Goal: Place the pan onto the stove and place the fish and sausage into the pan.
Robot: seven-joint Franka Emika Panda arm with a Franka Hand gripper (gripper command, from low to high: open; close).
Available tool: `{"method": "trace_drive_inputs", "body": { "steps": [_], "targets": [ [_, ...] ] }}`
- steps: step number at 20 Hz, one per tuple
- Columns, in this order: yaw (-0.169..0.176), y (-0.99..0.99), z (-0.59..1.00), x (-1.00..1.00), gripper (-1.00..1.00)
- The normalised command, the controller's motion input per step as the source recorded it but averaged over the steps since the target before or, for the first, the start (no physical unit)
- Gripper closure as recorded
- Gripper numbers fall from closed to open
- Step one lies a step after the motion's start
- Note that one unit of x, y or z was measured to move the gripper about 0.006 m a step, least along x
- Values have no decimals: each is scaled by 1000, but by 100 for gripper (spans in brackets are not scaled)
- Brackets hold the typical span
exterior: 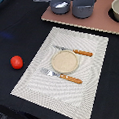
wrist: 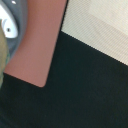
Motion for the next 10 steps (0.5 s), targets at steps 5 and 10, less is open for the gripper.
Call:
{"method": "trace_drive_inputs", "body": {
  "steps": [5, 10],
  "targets": [
    [0, -965, 3, 206, -100],
    [-7, -933, -2, 135, -100]
  ]
}}
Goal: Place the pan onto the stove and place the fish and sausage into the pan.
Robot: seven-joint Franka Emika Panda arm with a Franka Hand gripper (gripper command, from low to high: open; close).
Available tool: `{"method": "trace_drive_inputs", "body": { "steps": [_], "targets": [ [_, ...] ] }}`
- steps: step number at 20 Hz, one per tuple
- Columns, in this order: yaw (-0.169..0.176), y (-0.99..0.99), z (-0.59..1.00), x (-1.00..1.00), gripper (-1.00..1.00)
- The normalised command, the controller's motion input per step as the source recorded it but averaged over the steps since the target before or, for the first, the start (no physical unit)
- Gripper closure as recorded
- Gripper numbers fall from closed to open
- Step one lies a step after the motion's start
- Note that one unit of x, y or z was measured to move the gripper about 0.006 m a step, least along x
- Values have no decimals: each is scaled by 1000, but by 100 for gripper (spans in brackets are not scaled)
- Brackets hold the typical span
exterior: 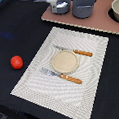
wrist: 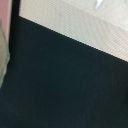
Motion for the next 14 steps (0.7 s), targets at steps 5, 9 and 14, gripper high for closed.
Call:
{"method": "trace_drive_inputs", "body": {
  "steps": [5, 9, 14],
  "targets": [
    [-56, -832, -67, 49, -100],
    [-121, -674, -146, 4, -100],
    [-148, -602, -134, 0, -100]
  ]
}}
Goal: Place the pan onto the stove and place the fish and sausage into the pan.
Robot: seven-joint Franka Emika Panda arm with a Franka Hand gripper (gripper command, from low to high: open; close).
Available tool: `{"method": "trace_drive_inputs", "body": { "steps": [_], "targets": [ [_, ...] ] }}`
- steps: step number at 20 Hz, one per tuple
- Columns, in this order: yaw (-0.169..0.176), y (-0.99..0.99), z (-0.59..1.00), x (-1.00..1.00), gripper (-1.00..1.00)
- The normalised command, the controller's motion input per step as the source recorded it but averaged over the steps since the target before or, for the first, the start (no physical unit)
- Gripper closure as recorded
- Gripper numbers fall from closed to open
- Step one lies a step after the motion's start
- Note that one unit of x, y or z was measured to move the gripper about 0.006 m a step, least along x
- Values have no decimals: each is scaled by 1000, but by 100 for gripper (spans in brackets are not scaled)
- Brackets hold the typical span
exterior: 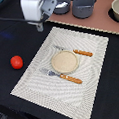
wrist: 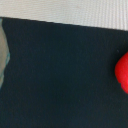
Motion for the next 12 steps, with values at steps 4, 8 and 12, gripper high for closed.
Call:
{"method": "trace_drive_inputs", "body": {
  "steps": [4, 8, 12],
  "targets": [
    [-174, -529, -189, 0, -100],
    [-191, -484, -220, 0, -100],
    [-135, -631, -234, 0, -100]
  ]
}}
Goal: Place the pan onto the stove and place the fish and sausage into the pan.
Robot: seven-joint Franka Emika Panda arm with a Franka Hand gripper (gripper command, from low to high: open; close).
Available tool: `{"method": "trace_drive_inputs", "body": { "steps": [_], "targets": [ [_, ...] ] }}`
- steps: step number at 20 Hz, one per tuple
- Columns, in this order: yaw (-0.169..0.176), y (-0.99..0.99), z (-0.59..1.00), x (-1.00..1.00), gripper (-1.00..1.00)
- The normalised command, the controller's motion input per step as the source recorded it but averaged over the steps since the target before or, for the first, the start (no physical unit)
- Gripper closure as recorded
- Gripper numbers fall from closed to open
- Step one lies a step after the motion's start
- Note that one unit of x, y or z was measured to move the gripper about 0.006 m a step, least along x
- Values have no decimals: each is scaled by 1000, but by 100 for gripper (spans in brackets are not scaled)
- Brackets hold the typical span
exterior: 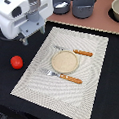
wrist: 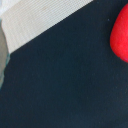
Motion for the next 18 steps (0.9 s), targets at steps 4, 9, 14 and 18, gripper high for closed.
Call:
{"method": "trace_drive_inputs", "body": {
  "steps": [4, 9, 14, 18],
  "targets": [
    [-106, -696, -329, -85, -100],
    [-80, -522, -392, -219, -100],
    [-76, -265, -411, -207, -100],
    [-72, -51, -376, -198, -100]
  ]
}}
